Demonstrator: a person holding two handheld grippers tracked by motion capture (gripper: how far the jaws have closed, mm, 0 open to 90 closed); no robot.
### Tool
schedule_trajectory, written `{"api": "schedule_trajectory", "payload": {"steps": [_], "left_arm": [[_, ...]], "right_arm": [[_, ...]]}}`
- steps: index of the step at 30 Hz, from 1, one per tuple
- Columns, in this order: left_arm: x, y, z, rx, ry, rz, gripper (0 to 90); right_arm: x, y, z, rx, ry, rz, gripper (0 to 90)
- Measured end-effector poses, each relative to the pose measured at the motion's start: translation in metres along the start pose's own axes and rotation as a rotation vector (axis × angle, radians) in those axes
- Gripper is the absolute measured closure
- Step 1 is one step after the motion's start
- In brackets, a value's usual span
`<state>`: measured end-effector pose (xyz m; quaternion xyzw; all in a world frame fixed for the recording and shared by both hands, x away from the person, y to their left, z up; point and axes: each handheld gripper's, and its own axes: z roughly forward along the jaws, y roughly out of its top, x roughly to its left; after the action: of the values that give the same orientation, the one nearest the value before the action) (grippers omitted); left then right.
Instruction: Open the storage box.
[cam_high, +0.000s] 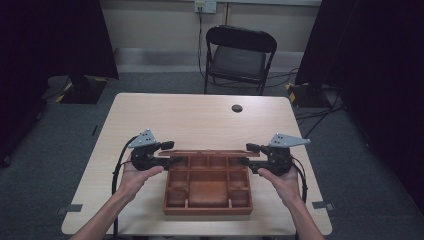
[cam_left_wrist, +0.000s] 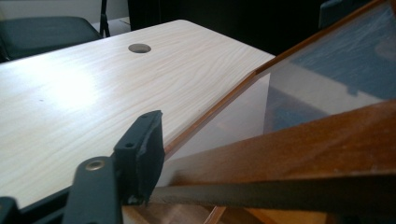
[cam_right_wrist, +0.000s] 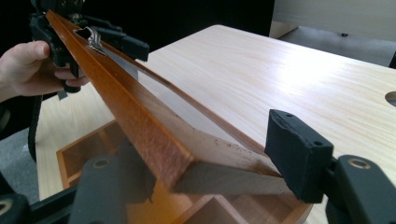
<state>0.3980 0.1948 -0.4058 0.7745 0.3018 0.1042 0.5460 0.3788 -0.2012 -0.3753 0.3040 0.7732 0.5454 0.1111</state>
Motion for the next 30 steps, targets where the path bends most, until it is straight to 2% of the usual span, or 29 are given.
{"api": "schedule_trajectory", "payload": {"steps": [7, 8, 11, 14, 18, 26, 27, 29, 30], "left_arm": [[0.004, 0.008, 0.002, 0.006, -0.001, 0.013, 40.8], [0.004, 0.008, 0.003, -0.006, -0.001, 0.012, 41.1], [0.007, 0.008, 0.005, 0.004, 0.016, 0.036, 43.2], [0.012, 0.006, 0.008, 0.014, 0.009, 0.015, 43.4], [0.014, 0.007, 0.01, 0.003, 0.018, 0.02, 44.6], [0.02, 0.012, 0.012, 0.019, 0.031, 0.033, 47.0], [0.02, 0.012, 0.014, 0.021, 0.031, 0.022, 47.2], [0.023, 0.01, 0.014, 0.033, 0.043, 0.028, 48.0], [0.024, 0.008, 0.016, 0.027, 0.039, 0.011, 48.0]], "right_arm": [[-0.006, 0.005, 0.003, -0.032, -0.012, 0.007, 39.4], [-0.007, 0.006, 0.003, -0.035, -0.013, 0.011, 39.6], [-0.01, 0.006, 0.005, -0.041, -0.016, 0.023, 39.8], [-0.013, 0.006, 0.008, -0.031, -0.018, 0.024, 40.2], [-0.016, 0.009, 0.011, -0.03, -0.024, 0.026, 40.9], [-0.027, 0.011, 0.021, -0.025, -0.027, 0.042, 42.1], [-0.029, 0.011, 0.022, -0.023, -0.023, 0.042, 42.2], [-0.032, 0.01, 0.024, -0.027, -0.014, 0.052, 42.2], [-0.033, 0.01, 0.025, -0.026, -0.016, 0.055, 42.3]]}}
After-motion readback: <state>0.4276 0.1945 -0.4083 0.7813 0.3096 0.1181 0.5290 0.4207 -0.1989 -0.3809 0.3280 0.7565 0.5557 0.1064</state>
